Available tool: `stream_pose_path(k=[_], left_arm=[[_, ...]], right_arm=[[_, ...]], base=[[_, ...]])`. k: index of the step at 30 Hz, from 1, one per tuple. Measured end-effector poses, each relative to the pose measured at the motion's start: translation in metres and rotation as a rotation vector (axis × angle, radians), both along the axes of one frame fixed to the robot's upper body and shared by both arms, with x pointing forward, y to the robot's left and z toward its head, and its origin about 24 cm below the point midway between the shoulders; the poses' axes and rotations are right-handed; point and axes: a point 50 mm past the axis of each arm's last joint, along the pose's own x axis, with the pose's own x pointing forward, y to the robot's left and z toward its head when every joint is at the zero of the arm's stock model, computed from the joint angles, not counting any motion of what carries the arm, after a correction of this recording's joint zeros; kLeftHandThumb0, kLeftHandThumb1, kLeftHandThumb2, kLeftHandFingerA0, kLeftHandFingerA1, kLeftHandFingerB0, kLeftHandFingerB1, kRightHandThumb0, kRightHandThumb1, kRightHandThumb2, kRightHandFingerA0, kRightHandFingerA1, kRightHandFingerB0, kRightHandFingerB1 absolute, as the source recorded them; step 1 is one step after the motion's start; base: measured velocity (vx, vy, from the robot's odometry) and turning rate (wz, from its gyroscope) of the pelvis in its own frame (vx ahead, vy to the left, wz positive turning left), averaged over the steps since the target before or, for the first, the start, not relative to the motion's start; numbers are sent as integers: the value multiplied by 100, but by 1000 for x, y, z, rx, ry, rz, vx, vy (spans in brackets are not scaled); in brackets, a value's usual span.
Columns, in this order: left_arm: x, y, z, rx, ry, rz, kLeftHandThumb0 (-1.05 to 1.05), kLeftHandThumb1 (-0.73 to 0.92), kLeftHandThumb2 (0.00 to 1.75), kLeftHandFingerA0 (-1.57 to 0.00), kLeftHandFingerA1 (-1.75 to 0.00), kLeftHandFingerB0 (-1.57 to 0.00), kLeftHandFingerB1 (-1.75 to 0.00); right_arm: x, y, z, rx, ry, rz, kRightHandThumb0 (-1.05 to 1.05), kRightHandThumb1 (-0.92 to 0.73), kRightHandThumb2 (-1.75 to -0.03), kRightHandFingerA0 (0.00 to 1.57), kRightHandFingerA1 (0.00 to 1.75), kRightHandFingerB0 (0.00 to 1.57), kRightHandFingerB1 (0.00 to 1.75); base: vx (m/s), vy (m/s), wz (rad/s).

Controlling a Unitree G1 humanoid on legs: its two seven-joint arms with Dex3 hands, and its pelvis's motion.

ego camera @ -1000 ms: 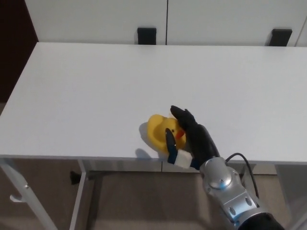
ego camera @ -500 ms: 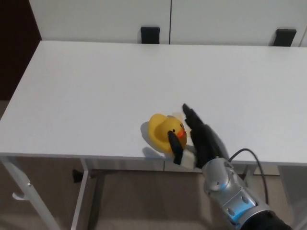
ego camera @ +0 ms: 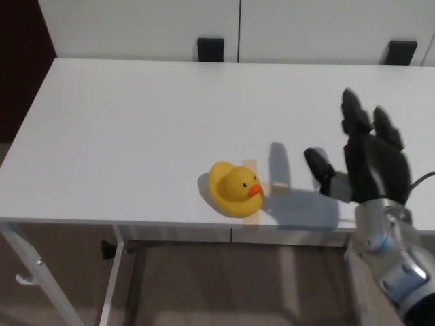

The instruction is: The robot uses its right hand to push the yellow duck toy to the center of the white desk.

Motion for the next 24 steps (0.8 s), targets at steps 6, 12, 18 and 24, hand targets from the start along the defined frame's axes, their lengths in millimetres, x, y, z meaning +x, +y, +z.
stream_pose_path(k=[6,12,18,24], left_arm=[[-4,1,0,-1,0,14,-8,61,81,-93,-74,-92,-66],[-5,1,-1,-2,1,17,-10,64,75,-89,-72,-90,-64],[-2,0,0,-3,-7,16,-10,64,70,-89,-76,-91,-68],[-3,0,0,-3,-6,17,-10,64,72,-87,-70,-94,-67]], right_arm=[[-19,-45,24,-39,-112,-57,-91,-92,-87,0,0,0,0],[-46,-112,30,-63,-121,-202,-74,-73,-77,0,0,0,0],[-92,-194,27,-27,-65,-400,-42,-65,-80,113,108,0,48],[-141,-256,-2,-2,81,-631,-34,-39,-105,73,80,36,70]], base=[[0,0,0],[0,0,1],[0,0,0],[0,0,0]])
